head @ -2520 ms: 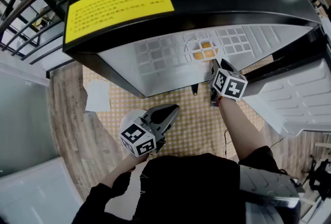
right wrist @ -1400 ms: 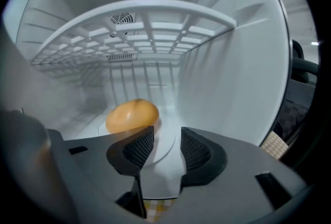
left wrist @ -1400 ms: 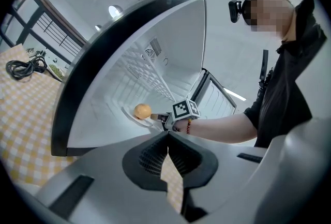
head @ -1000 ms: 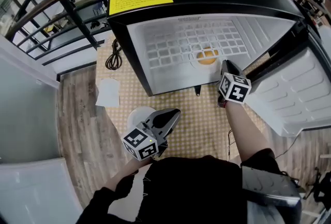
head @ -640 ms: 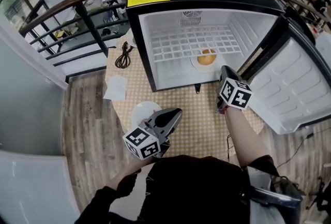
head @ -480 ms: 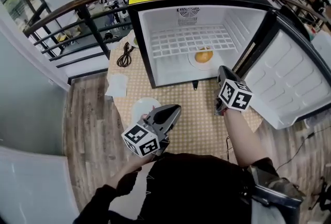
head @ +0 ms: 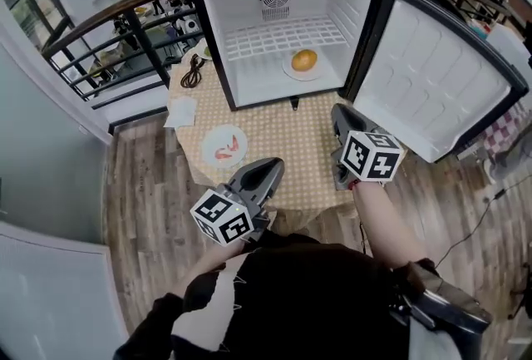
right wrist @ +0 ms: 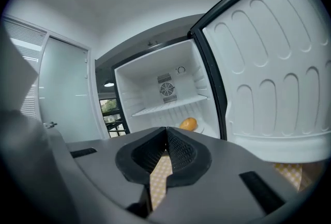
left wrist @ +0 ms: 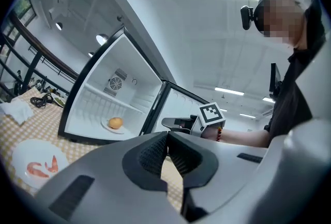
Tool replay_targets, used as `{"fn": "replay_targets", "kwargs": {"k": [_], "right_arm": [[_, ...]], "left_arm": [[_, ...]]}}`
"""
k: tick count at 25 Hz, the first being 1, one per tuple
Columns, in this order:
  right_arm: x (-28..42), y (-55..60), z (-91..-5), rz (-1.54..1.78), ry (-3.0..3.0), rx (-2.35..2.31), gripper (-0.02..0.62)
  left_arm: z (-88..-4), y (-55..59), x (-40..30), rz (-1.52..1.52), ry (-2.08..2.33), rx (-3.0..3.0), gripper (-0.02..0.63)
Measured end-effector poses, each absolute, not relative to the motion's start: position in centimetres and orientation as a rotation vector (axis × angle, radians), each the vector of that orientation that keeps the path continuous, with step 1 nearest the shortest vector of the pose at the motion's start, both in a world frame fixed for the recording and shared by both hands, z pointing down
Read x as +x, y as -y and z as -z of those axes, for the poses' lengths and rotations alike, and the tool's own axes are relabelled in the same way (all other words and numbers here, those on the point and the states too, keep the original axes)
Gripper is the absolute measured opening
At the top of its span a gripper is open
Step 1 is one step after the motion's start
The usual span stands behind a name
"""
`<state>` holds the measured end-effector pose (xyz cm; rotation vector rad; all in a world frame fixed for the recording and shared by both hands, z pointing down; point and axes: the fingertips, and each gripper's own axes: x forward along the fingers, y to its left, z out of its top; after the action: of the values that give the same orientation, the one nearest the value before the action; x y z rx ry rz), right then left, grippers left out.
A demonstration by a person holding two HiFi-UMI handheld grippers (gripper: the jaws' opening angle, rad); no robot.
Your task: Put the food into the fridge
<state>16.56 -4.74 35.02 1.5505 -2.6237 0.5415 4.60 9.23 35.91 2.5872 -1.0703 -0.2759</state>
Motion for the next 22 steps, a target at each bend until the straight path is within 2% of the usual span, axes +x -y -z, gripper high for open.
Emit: {"fn": "replay_targets", "kwargs": {"k": [16, 22], "right_arm": [[22.4, -11.3, -35.5, -0.540, 2.565, 1.608, 0.017], [21.1, -16.8, -34.8, -0.564, 2.525, 1.728, 0.015]], "left_arm": [[-36.0, -20.1, 5.5, 0.266, 0.955, 2.614, 0.014], [-34.2, -23.8, 3.4, 0.243, 0.818, 2.701, 0.014]]}}
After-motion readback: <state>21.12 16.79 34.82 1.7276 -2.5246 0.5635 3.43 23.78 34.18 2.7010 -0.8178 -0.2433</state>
